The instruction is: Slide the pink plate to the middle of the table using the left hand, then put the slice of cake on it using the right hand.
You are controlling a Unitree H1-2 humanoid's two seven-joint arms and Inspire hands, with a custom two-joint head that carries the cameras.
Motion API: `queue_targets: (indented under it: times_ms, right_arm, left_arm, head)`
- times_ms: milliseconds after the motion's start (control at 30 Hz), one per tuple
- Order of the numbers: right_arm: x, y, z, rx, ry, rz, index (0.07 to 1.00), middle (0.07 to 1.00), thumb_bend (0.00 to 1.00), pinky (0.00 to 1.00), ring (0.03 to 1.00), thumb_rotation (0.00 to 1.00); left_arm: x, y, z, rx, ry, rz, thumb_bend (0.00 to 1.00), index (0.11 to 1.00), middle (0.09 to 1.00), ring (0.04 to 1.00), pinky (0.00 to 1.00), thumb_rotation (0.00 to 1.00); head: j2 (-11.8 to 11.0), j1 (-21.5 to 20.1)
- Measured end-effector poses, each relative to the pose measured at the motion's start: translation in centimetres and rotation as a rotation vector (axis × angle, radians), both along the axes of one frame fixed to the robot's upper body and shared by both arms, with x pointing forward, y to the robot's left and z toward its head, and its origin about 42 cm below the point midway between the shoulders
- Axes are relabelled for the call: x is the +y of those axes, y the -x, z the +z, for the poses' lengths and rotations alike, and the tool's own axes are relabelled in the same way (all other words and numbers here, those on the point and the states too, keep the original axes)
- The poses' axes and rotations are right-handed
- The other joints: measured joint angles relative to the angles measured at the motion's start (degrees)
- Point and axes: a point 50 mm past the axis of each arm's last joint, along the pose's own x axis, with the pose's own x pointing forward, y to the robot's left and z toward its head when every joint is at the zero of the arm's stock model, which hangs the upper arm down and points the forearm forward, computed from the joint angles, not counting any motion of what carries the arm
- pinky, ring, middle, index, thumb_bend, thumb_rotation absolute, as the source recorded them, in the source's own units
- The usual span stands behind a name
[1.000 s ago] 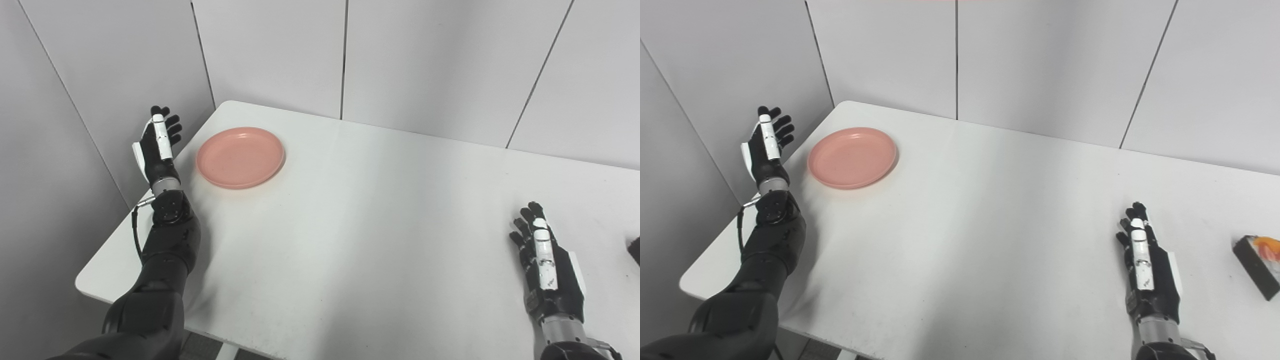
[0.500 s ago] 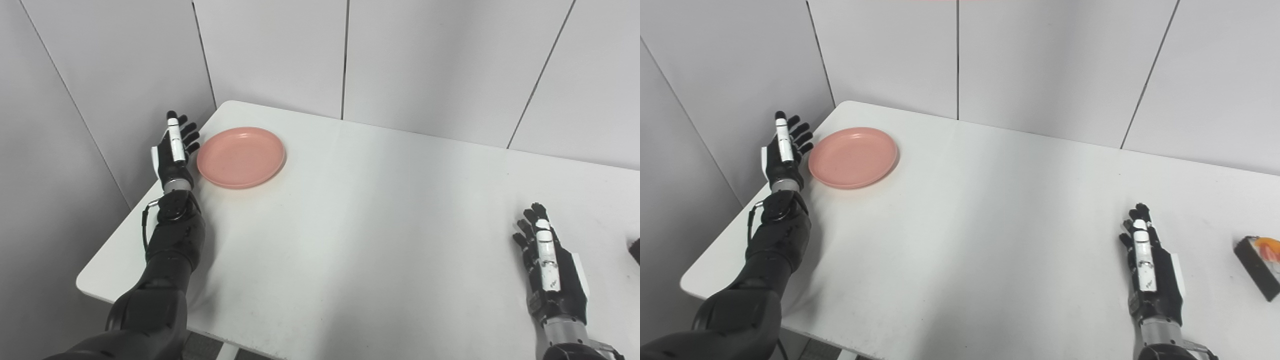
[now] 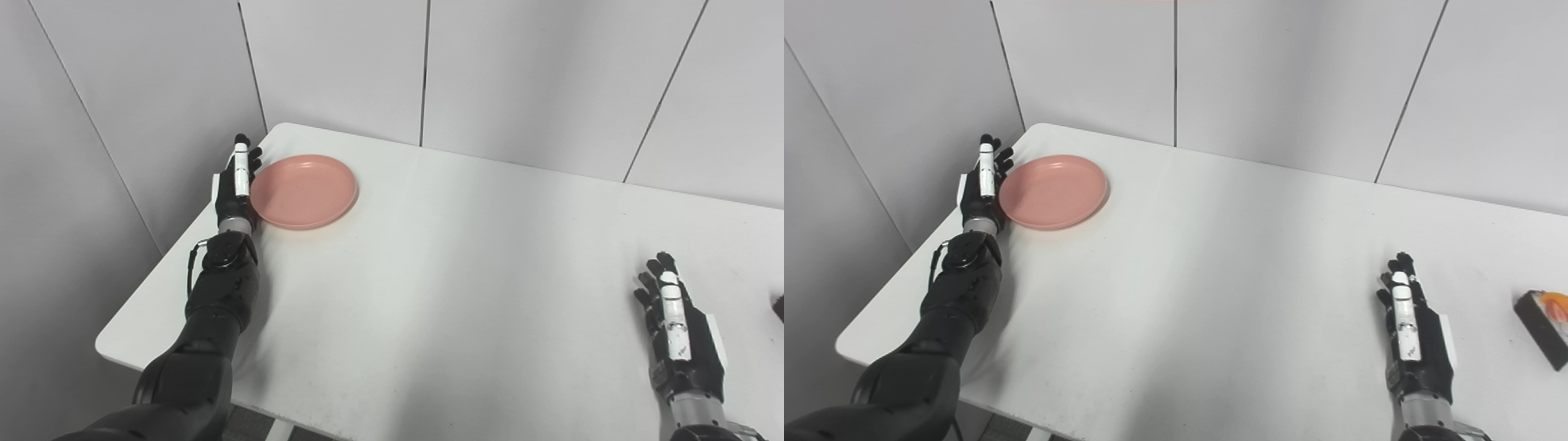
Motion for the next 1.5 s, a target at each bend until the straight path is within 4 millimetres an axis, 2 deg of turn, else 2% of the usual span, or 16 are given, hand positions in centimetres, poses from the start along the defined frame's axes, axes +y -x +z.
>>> queue_targets:
  times_ms: [167, 467, 700, 1067, 1333, 1500]
  right_arm:
    - [0.0, 0.1, 0.0, 0.001, 0.001, 0.000, 0.957, 0.957, 0.52, 0.98, 0.955, 0.88]
    - [0.0, 0.1, 0.0, 0.001, 0.009, 0.003, 0.966, 0.963, 0.53, 0.98, 0.960, 0.88]
    - [0.1, 0.1, 0.1, 0.001, 0.011, 0.006, 0.967, 0.959, 0.54, 0.99, 0.959, 0.89]
    - [0.3, 0.0, 0.0, 0.002, 0.021, 0.007, 0.956, 0.951, 0.57, 0.97, 0.947, 0.88]
    - [0.5, 0.0, 0.0, 0.001, 0.014, 0.011, 0.966, 0.958, 0.55, 0.99, 0.959, 0.89]
    - [0.6, 0.0, 0.1, 0.001, 0.014, 0.012, 0.966, 0.960, 0.54, 0.99, 0.954, 0.89]
  left_arm:
    - [-0.4, -0.1, 0.1, -0.003, 0.013, -0.029, 0.72, 0.881, 0.880, 0.912, 0.97, 1.00]
    - [-2.3, -0.6, 0.2, -0.027, 0.062, -0.112, 0.71, 0.850, 0.853, 0.877, 0.92, 1.00]
    - [-5.1, -1.0, 0.3, -0.022, 0.094, -0.187, 0.70, 0.858, 0.858, 0.888, 0.92, 1.00]
    - [-7.4, -1.1, 0.2, -0.002, 0.048, -0.268, 0.72, 0.842, 0.842, 0.875, 0.90, 1.00]
    - [-9.5, -0.8, 0.2, 0.007, -0.002, -0.350, 0.69, 0.847, 0.851, 0.871, 0.88, 1.00]
    - [-11.5, -0.5, 0.2, 0.005, -0.014, -0.399, 0.69, 0.863, 0.863, 0.876, 0.88, 1.00]
  head:
    - [0.2, -0.1]
    - [0.2, -0.4]
    - [0.4, -1.1]
    - [0.7, -1.4]
    - [0.9, -1.7]
    - [1.1, -2.2]
